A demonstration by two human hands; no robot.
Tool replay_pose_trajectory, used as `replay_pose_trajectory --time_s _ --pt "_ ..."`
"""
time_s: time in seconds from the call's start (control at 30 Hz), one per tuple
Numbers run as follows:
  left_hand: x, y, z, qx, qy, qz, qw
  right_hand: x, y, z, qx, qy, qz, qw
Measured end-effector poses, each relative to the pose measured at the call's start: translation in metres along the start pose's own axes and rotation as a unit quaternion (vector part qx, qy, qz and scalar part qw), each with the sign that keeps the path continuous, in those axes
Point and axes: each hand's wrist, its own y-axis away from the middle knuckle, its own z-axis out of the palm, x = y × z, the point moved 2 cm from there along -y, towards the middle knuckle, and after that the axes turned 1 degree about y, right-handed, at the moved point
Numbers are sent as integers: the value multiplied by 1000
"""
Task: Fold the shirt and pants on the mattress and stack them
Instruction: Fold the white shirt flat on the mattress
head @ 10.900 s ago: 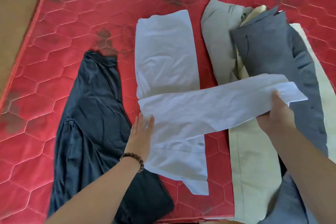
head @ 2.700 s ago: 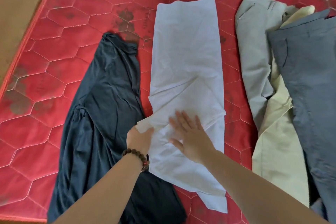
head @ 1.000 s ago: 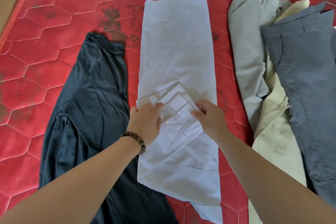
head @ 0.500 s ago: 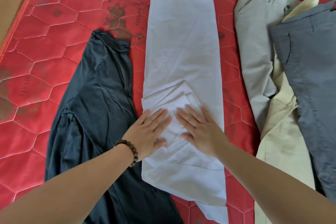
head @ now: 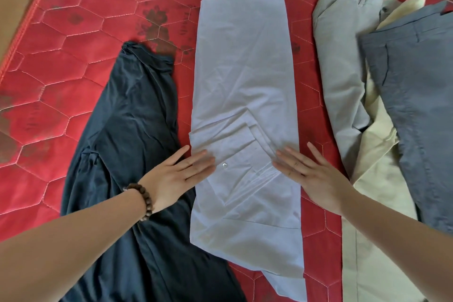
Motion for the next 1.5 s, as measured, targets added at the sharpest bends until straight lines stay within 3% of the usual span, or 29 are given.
replay_pose_trajectory --time_s 0.2,0.37,0.43,0.5,0.57,0.63,0.7,0.8,0.87,0.93,0.97,1.0,1.03,1.1,1.13,1.23,1.37,1.5 --pt "3 -41 -3 10 63 5 998 -14 -28 -2 27 -10 -42 999" --pt "3 -41 -1 -1 173 -29 985 -13 -44 -13 -40 -110 -48 992" --pt "2 -39 -5 -11 231 -35 972 -12 -40 -21 -113 -206 -41 971" --pt "4 -36 -18 -29 345 -67 936 -14 -34 -36 -190 -359 -2 914" --pt "7 -29 -36 -70 488 -108 864 -12 -23 -55 -266 -489 34 830" --pt "3 -22 -54 -84 621 -129 769 -3 -12 -77 -316 -590 71 740" --pt "-14 -27 -67 -89 713 -186 670 15 -10 -96 -286 -698 121 646" --pt "-36 -49 -63 -64 841 -286 455 40 -22 -89 -185 -837 230 460" --pt "-34 -65 -51 -61 857 -358 366 39 -29 -63 -166 -836 315 417" --pt "-25 -73 -34 -70 862 -395 309 30 -28 -32 -140 -826 380 392" --pt "-21 -74 -28 -74 867 -398 291 26 -27 -21 -114 -836 395 363" --pt "-17 -73 -22 -78 863 -396 305 21 -24 -14 -91 -851 396 333" --pt "-14 -71 -17 -87 848 -393 346 18 -20 -10 -79 -865 386 310" --pt "-8 -68 -10 -91 801 -401 435 14 -12 -8 -79 -882 363 288" --pt "-6 -67 -7 -85 790 -408 450 12 -7 -8 -82 -883 363 287" --pt "-2 -65 -6 -60 777 -442 444 3 -1 -3 -93 -858 395 315" --pt "3 -66 -6 -28 742 -474 472 -6 -2 6 -51 -793 497 349" --pt "5 -61 -7 -21 741 -476 473 -13 -5 6 -39 -763 510 395"
